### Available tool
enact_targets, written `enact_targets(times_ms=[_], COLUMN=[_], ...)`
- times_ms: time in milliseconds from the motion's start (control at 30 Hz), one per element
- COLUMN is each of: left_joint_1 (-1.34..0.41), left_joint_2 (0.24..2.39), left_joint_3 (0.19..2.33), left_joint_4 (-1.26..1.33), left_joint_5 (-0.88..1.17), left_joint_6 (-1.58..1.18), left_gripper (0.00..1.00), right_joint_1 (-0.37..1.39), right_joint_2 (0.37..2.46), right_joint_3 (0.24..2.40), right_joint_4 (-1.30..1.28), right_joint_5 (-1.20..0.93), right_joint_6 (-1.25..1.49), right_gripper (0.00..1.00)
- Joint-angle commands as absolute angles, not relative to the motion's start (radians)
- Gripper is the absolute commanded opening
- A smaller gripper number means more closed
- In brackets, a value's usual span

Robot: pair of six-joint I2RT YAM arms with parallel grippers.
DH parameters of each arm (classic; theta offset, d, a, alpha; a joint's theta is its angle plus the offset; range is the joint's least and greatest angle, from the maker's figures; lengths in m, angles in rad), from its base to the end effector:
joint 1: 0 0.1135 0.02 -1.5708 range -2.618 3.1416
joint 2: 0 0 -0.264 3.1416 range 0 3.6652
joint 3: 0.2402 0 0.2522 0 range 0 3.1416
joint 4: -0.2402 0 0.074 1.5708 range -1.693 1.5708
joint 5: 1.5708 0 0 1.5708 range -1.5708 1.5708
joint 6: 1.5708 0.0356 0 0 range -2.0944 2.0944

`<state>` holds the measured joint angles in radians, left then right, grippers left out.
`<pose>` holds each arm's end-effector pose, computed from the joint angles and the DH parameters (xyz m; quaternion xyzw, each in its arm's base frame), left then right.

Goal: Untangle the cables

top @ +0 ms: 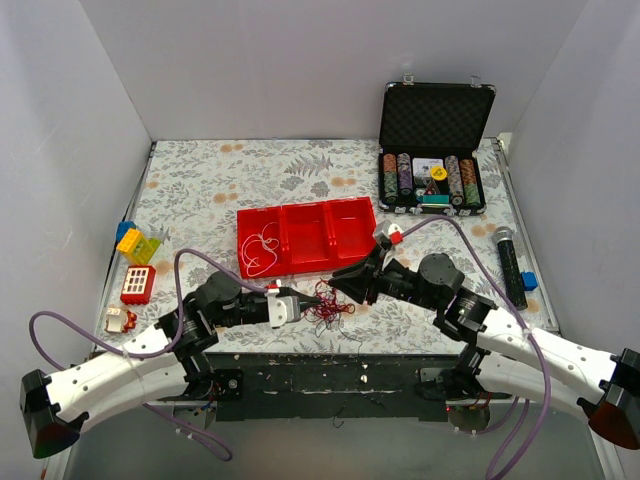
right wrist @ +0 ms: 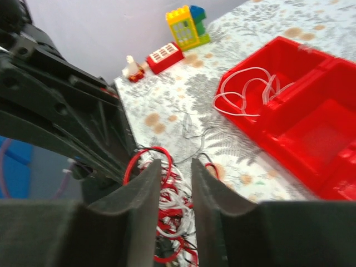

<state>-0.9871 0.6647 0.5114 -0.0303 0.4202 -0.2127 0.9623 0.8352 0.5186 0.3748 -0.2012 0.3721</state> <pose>0.0806 -0.1483 0.2788 0.4074 0.6460 -0.4854 0.4255 0.1102 0.1706 0.2963 -0.2685 0.6320 0.5020 0.5259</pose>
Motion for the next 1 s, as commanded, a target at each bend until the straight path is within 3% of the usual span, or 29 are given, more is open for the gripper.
enact_targets(times_ms=[0, 100, 467, 567, 733, 967], left_joint_1=[-0.994, -0.996, -1.002, -1.002, -1.002, -1.002], left_joint_2=[0.641, 0.646, 0.663, 0.661, 0.660, 0.658], left_joint_3=[0.500, 0.502, 0.511, 0.511, 0.511, 0.502], left_joint_4=[-0.035, -0.035, -0.035, -0.034, -0.034, -0.037], left_joint_5=[0.413, 0.419, 0.408, 0.407, 0.407, 0.403], left_joint_6=[-0.172, -0.170, -0.155, -0.152, -0.152, -0.153], left_gripper=[0.00, 0.00, 0.00, 0.00, 0.00, 0.00], right_joint_1=[0.959, 0.959, 0.959, 0.959, 0.959, 0.959], right_joint_2=[0.796, 0.799, 0.931, 0.945, 0.940, 0.850], right_joint_3=[0.591, 0.598, 0.649, 0.649, 0.684, 0.782], right_joint_4=[0.229, 0.222, 0.207, 0.192, 0.123, -0.037], right_joint_5=[-0.140, -0.143, -0.242, -0.238, -0.177, 0.079], right_joint_6=[0.314, 0.318, 0.337, 0.336, 0.315, 0.203], right_gripper=[0.45, 0.55, 0.56, 0.47, 0.02, 0.01])
